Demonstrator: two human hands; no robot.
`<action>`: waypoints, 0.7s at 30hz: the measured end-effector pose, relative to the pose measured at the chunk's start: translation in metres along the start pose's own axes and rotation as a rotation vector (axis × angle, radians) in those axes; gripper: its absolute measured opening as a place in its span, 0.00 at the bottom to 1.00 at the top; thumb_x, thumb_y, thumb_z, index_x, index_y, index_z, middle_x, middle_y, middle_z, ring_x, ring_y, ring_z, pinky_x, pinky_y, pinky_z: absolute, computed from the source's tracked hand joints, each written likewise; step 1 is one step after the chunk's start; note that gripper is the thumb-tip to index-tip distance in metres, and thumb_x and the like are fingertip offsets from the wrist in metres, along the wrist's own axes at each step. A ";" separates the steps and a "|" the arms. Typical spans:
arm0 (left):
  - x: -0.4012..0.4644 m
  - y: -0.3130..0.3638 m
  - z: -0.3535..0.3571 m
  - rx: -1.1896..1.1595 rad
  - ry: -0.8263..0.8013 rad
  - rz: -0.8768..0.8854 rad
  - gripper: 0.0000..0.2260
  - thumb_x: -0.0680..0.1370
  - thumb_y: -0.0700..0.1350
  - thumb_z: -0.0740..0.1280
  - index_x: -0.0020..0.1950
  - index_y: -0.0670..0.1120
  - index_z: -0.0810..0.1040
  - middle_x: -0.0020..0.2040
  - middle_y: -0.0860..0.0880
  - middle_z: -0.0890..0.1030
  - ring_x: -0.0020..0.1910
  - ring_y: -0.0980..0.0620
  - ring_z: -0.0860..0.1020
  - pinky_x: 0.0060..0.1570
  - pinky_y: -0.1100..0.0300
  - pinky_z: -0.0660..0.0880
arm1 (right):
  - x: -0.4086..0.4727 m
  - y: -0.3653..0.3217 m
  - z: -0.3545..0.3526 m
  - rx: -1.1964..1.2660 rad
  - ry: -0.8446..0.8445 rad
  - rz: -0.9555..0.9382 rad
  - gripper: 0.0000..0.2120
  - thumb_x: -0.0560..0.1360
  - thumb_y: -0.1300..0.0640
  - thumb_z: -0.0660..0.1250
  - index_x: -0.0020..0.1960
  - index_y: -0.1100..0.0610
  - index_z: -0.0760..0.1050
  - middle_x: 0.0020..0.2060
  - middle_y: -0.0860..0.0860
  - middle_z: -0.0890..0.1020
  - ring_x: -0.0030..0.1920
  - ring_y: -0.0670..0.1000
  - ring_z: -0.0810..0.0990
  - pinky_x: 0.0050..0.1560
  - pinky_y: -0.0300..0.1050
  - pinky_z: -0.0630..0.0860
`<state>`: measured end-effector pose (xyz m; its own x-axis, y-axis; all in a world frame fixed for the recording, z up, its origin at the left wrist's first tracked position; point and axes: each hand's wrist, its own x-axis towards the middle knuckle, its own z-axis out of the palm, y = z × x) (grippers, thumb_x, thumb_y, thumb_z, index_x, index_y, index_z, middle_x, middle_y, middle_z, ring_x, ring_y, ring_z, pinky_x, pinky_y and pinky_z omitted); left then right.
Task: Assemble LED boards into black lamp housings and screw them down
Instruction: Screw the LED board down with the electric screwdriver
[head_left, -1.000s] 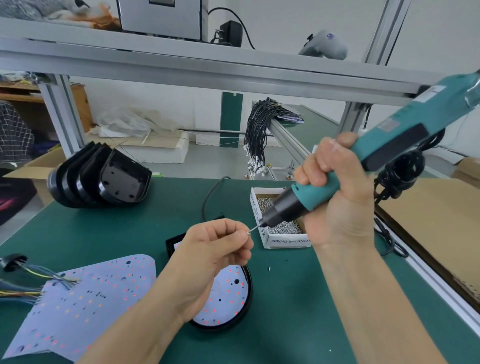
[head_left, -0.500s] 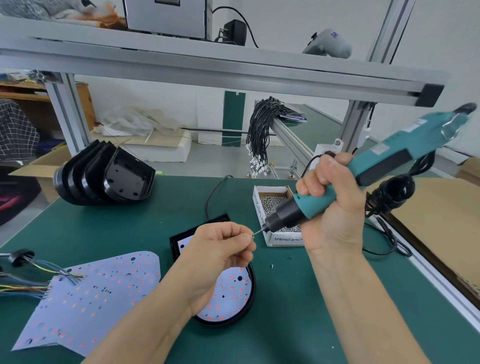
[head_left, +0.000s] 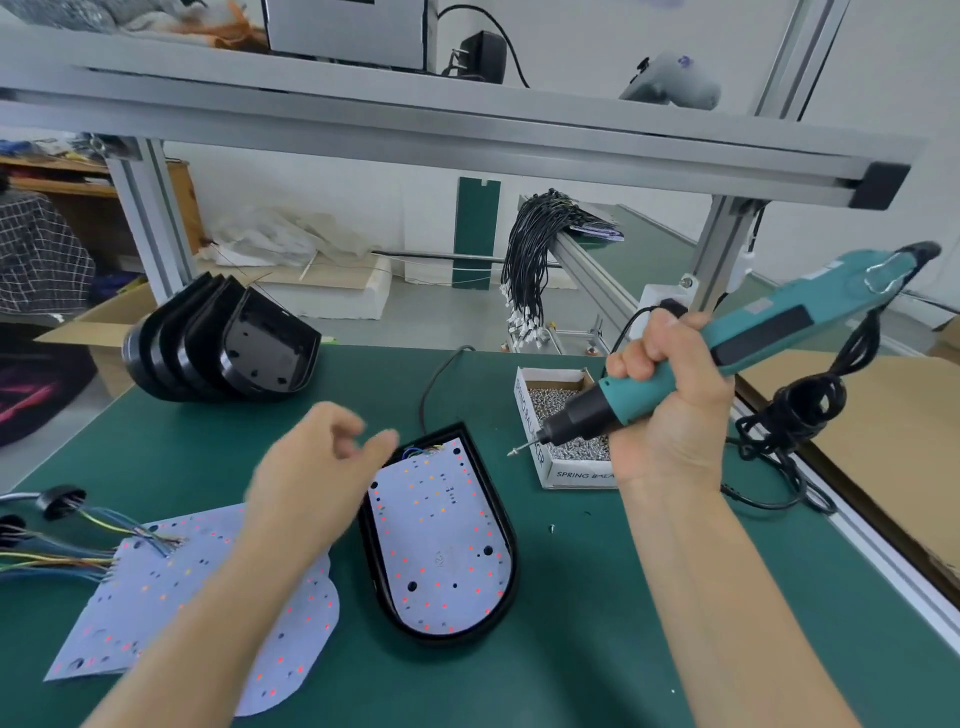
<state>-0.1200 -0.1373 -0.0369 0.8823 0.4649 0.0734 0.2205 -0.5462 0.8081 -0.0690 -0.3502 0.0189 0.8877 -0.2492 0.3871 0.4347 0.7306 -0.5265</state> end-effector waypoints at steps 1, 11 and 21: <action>0.008 -0.011 -0.004 0.269 -0.011 -0.036 0.17 0.74 0.61 0.66 0.50 0.49 0.74 0.44 0.53 0.78 0.48 0.47 0.77 0.45 0.56 0.69 | 0.000 0.002 0.000 -0.022 -0.004 0.000 0.16 0.70 0.68 0.64 0.31 0.49 0.69 0.25 0.46 0.68 0.24 0.45 0.67 0.30 0.37 0.70; 0.022 -0.021 0.043 0.243 -0.180 -0.195 0.27 0.64 0.65 0.74 0.37 0.44 0.67 0.32 0.48 0.73 0.32 0.48 0.73 0.33 0.58 0.64 | 0.010 0.038 -0.005 -0.161 0.018 0.038 0.18 0.73 0.73 0.65 0.33 0.53 0.69 0.24 0.47 0.71 0.23 0.46 0.68 0.29 0.38 0.70; 0.029 -0.020 0.058 -0.433 -0.251 -0.422 0.13 0.65 0.35 0.78 0.36 0.39 0.73 0.38 0.43 0.76 0.35 0.47 0.73 0.32 0.60 0.64 | 0.021 0.063 -0.023 -0.278 -0.033 0.054 0.19 0.72 0.72 0.66 0.31 0.52 0.72 0.26 0.47 0.72 0.24 0.47 0.68 0.30 0.40 0.70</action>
<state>-0.0746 -0.1535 -0.0847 0.8384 0.3726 -0.3977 0.4279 0.0019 0.9038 -0.0196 -0.3235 -0.0238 0.9071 -0.1910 0.3750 0.4162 0.5388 -0.7324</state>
